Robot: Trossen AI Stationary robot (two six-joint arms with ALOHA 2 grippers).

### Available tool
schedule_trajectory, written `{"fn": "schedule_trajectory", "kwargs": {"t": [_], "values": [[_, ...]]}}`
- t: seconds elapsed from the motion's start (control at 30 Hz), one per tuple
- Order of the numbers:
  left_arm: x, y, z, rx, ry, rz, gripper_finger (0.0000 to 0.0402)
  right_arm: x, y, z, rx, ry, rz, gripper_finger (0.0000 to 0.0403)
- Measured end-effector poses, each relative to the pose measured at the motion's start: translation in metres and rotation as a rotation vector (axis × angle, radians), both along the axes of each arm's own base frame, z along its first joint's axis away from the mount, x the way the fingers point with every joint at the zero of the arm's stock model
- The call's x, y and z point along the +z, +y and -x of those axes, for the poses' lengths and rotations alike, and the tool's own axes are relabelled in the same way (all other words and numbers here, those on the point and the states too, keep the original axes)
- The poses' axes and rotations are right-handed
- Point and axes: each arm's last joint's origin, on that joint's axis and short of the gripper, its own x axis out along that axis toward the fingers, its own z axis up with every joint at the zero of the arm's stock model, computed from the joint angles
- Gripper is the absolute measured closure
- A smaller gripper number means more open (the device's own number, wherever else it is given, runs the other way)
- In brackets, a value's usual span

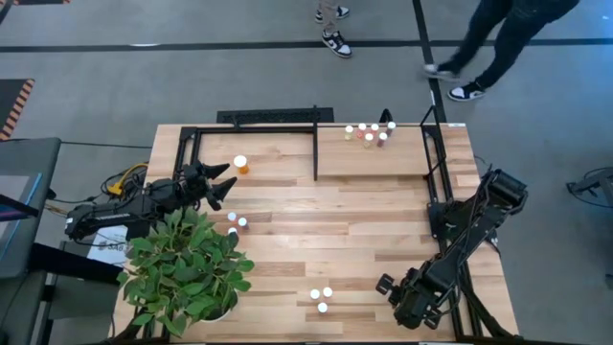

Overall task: Pick and place medicine bottles onto shelf by color
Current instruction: Put the yellow pill bottle on the shelf

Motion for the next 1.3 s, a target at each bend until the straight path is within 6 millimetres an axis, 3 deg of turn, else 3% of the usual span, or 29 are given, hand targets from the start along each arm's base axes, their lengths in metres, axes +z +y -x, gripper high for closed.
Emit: {"fn": "schedule_trajectory", "kwargs": {"t": [0.33,0.77,1.3], "values": [[0.000,0.000,0.000,0.000,0.000,0.000,0.0090,0.012,-0.023,-0.010,-0.029,0.001,0.030,0.0272],[0.000,0.000,0.000,0.000,0.000,0.000,0.0090,0.065,-0.111,0.002,-0.031,0.052,0.164,0.0271],[0.000,0.000,0.000,0.000,0.000,0.000,0.0090,0.097,-0.209,0.021,-0.538,0.113,0.232,0.0261]]}}
